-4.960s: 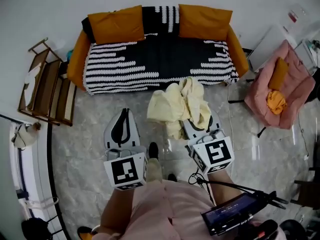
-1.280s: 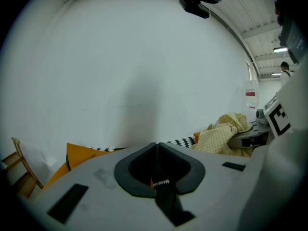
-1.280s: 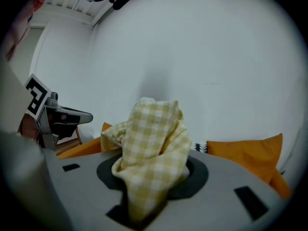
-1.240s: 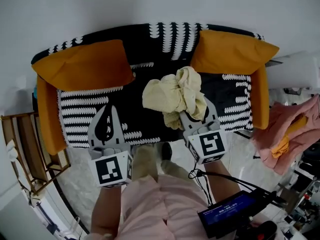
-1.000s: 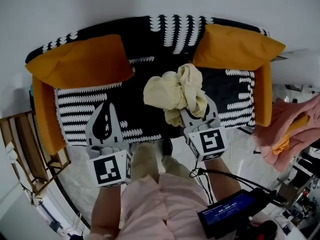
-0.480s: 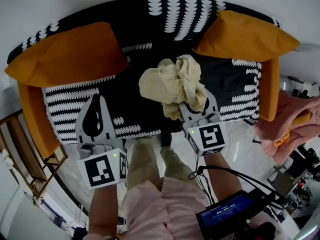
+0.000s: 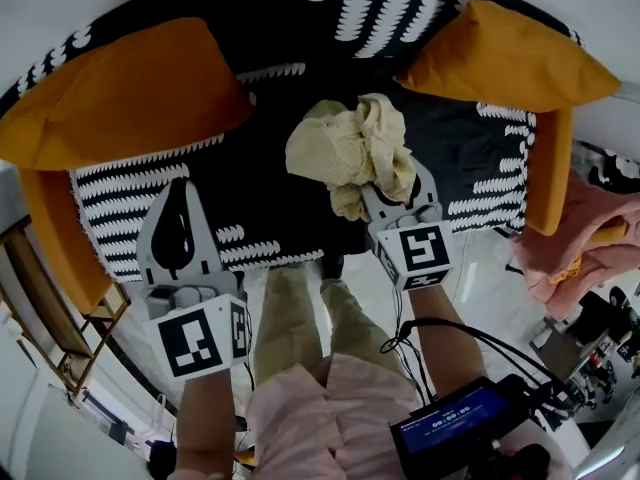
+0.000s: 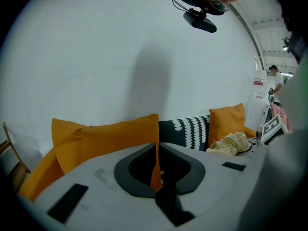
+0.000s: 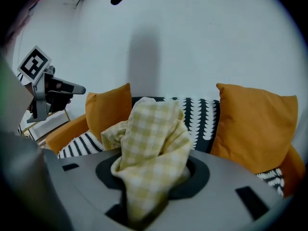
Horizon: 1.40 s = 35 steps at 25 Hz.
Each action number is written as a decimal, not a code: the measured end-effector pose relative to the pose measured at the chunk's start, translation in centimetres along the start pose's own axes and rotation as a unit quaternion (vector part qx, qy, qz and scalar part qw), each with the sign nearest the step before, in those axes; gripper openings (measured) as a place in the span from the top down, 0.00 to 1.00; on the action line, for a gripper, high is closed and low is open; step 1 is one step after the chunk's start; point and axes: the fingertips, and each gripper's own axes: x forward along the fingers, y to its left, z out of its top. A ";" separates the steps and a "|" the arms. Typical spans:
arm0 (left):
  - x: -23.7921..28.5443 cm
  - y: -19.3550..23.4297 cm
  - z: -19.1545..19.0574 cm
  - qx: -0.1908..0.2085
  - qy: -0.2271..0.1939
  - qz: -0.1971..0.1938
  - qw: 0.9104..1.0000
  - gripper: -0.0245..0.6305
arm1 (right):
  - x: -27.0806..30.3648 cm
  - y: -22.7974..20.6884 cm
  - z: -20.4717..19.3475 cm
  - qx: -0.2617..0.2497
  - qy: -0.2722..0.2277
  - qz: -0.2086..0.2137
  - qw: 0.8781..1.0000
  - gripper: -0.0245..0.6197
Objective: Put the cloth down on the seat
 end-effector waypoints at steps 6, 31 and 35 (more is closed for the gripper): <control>0.3 1.0 -1.8 -0.005 0.020 0.008 1.000 0.92 | 3.6 0.2 -2.1 -0.006 0.029 0.020 0.999 0.67; -2.5 2.7 -2.5 -0.022 0.020 0.021 0.999 0.92 | 4.5 3.6 -7.9 -0.026 0.168 0.084 0.982 0.31; -3.9 1.3 -0.5 -0.016 -0.004 0.018 1.000 0.92 | 2.6 3.0 -5.3 -0.033 0.135 0.076 0.987 0.32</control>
